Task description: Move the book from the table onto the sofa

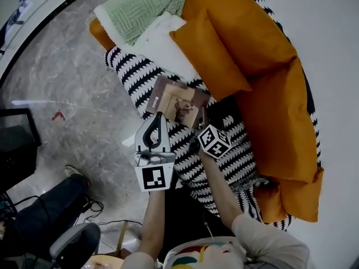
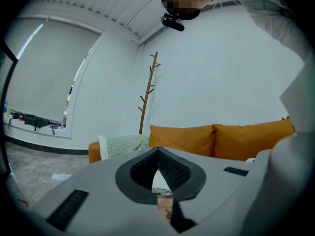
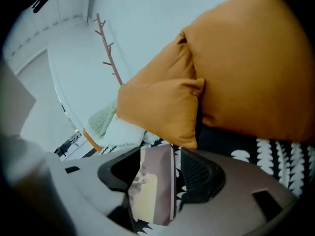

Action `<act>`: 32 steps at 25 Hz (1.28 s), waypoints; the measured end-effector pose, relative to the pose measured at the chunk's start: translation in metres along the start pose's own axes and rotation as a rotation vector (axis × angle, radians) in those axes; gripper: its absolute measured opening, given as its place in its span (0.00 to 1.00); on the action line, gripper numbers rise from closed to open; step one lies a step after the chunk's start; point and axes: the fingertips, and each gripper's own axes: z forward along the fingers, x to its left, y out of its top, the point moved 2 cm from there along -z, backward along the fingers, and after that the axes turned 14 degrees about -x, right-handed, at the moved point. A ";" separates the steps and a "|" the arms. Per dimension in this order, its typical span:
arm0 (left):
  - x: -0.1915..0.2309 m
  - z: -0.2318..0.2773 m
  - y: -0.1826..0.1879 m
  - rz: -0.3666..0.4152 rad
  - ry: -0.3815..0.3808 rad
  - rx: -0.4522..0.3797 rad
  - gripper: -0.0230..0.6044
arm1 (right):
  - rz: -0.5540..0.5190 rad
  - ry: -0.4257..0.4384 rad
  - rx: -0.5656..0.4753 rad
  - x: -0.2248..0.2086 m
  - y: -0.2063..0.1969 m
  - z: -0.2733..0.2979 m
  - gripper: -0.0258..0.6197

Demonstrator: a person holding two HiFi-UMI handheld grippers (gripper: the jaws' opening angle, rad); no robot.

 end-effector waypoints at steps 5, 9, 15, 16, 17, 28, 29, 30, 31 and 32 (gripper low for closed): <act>-0.004 0.009 0.079 -0.021 0.036 -0.015 0.05 | -0.167 0.117 -0.054 0.053 0.092 -0.035 0.41; -0.015 0.021 0.172 0.007 0.017 -0.075 0.05 | -0.373 0.272 -0.229 0.126 0.205 -0.070 0.41; -0.061 0.010 0.286 0.024 0.020 -0.175 0.05 | -0.352 0.414 -0.436 0.182 0.343 -0.164 0.41; -0.070 0.008 0.299 0.034 0.014 -0.192 0.05 | -0.353 0.426 -0.459 0.185 0.359 -0.178 0.41; -0.078 0.006 0.312 0.044 0.007 -0.210 0.05 | -0.357 0.438 -0.482 0.188 0.374 -0.193 0.41; -0.138 -0.054 0.414 0.157 0.013 -0.334 0.05 | -0.380 0.644 -0.672 0.203 0.459 -0.349 0.41; -0.142 -0.055 0.419 0.169 0.014 -0.345 0.05 | -0.372 0.656 -0.682 0.204 0.459 -0.353 0.41; -0.145 -0.055 0.423 0.183 0.013 -0.355 0.05 | -0.364 0.670 -0.690 0.204 0.459 -0.355 0.41; -0.148 -0.054 0.427 0.200 0.011 -0.363 0.05 | -0.354 0.685 -0.694 0.205 0.459 -0.356 0.41; -0.152 -0.053 0.429 0.215 0.009 -0.369 0.05 | -0.342 0.701 -0.694 0.207 0.458 -0.356 0.41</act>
